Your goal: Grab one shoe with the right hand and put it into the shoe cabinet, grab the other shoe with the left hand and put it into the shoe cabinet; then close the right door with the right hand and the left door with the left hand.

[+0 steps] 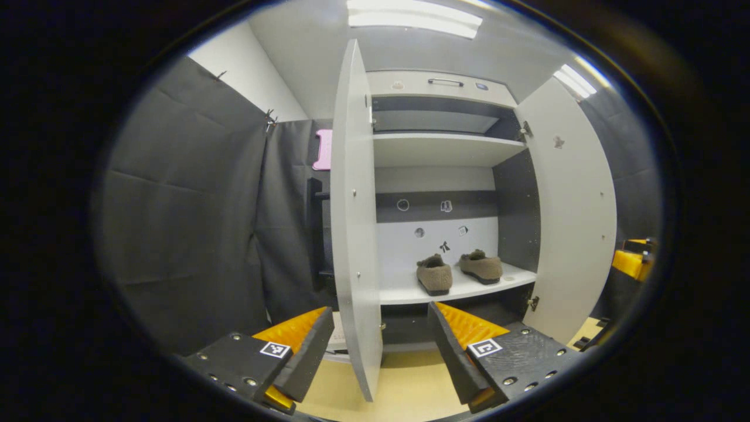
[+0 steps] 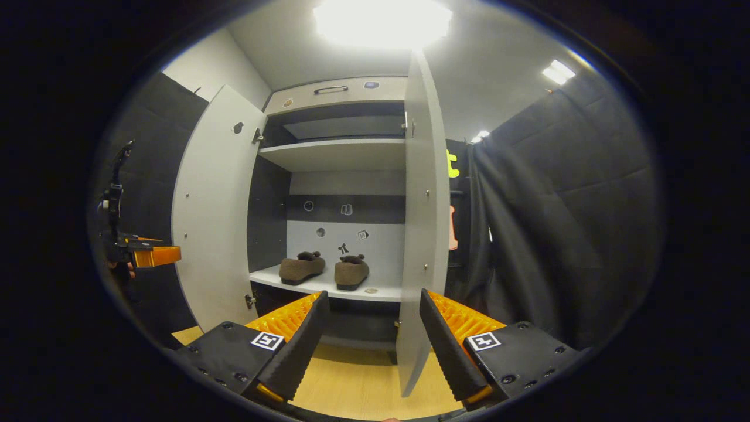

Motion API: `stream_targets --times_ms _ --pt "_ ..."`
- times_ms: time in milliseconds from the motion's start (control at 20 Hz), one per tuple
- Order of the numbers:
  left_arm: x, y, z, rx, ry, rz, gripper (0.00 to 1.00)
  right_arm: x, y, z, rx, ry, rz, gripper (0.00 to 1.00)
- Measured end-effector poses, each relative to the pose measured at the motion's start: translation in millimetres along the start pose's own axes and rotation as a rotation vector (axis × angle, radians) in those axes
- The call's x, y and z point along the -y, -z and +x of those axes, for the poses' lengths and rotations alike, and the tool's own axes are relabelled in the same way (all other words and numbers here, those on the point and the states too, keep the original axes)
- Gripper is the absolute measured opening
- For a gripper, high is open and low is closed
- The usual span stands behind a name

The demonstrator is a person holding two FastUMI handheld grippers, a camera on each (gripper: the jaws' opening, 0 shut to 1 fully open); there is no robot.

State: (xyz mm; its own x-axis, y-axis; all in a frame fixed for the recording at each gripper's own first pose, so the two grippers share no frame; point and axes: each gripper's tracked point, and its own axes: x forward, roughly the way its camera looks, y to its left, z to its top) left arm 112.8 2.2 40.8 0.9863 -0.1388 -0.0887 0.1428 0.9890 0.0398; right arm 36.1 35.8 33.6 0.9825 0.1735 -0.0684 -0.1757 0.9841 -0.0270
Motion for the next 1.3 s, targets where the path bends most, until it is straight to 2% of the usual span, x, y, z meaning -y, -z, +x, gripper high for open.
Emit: stream_targets --times_ms 300,350,400,450,600,650,700,750,800,900,950,1000,1050,1150,1200,1300 --pt "-12 14 -6 -0.029 -0.016 -0.027 0.99 76 -23 -2 0.029 0.182 -0.050 0.98" --pt "-16 17 -7 -0.034 -0.026 -0.022 0.94 87 -28 -1 0.037 0.213 -0.053 0.98" --pt "-20 19 -9 -0.038 -0.034 -0.016 0.99 99 -33 1 0.045 0.246 -0.054 0.98" --pt "-25 21 -9 -0.041 -0.044 -0.011 0.94 112 -37 4 0.051 0.281 -0.053 0.98" --pt "-43 24 -14 -0.048 -0.083 -0.015 0.94 149 -44 13 0.055 0.399 -0.035 0.98" --pt "-49 25 -15 -0.050 -0.096 -0.020 0.89 158 -44 18 0.053 0.431 -0.026 0.98" --pt "-55 27 -18 -0.055 -0.111 -0.024 0.93 167 -42 24 0.048 0.457 -0.016 0.96" --pt "-62 28 -19 -0.058 -0.127 -0.025 0.93 172 -40 31 0.043 0.475 -0.008 0.96" --pt "-67 28 -21 -0.058 -0.139 -0.024 0.99 175 -38 38 0.034 0.488 -0.004 0.96" --pt "-79 29 -26 -0.062 -0.167 -0.020 0.99 175 -33 51 0.019 0.496 -0.003 0.97" --pt "-85 29 -30 -0.063 -0.181 -0.021 0.93 172 -32 57 0.016 0.488 -0.005 0.97" --pt "-90 30 -31 -0.066 -0.192 -0.025 0.93 167 -32 61 0.013 0.474 -0.007 0.95" --pt "-96 31 -33 -0.069 -0.201 -0.030 0.99 163 -32 65 0.012 0.465 -0.013 0.95" --pt "-103 33 -35 -0.074 -0.219 -0.039 0.95 160 -34 66 0.018 0.478 -0.055 0.92" --pt "-106 33 -37 -0.075 -0.227 -0.041 0.94 159 -35 66 0.019 0.473 -0.063 0.95" --pt "-110 35 -40 -0.075 -0.238 -0.043 0.96 154 -35 66 0.014 0.450 -0.043 0.94"
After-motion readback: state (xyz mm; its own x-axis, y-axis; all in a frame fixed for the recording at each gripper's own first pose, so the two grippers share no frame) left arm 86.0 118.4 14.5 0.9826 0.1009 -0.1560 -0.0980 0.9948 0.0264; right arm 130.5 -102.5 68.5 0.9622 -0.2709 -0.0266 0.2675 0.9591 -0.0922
